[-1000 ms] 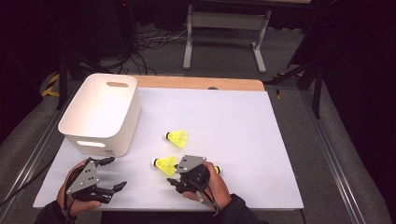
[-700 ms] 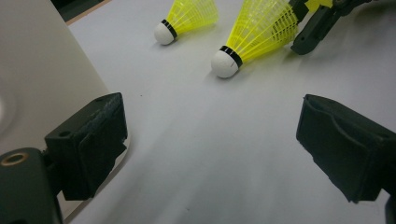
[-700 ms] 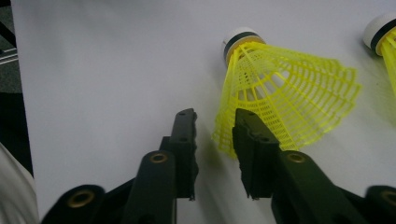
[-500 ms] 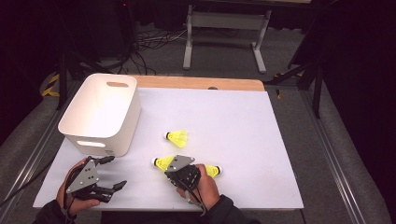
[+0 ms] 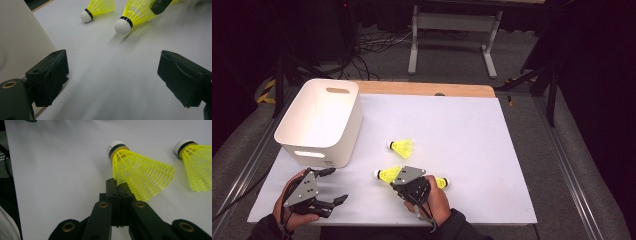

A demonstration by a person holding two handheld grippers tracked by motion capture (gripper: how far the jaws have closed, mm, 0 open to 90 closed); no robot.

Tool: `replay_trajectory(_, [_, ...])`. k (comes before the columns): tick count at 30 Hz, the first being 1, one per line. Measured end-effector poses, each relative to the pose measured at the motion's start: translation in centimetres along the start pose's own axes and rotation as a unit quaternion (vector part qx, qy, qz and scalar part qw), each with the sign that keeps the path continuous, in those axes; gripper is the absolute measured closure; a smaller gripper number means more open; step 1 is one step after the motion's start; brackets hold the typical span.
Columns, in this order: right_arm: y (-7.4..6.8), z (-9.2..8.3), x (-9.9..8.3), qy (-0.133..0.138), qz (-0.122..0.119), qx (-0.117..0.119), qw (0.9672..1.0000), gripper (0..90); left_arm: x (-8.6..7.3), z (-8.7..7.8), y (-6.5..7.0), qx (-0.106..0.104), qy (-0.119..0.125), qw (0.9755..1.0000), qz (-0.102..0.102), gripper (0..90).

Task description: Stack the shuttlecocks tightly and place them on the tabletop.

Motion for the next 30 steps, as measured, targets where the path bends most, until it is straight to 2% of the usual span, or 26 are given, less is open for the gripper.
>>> replay_trajectory(11, [0.7,-1.9,0.7,0.036,-0.014,0.006,0.9992,90.0,0.0,-0.2,-0.2,0.000,0.011,0.9999,-0.009,9.6])
replay_trajectory(24, [2.6,-4.3,1.2,0.062,-0.022,-0.001,0.9978,90.0,-0.1,-0.1,-0.2,-0.003,0.010,0.9999,-0.010,9.3])
replay_trajectory(30, [3.7,-5.3,1.4,0.073,-0.032,-0.011,0.9968,90.0,-0.2,-0.2,-0.3,-0.003,0.011,0.9999,-0.012,9.3])
Point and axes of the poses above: each handheld gripper's, and its own axes: z roughly forward along the jaws, x roughly out of its top, y roughly to its right, the point moved 4 cm from there along z, roughly forward along the jaws, and after that the axes turned 14 degrees about -x, right-handed, at the moved point
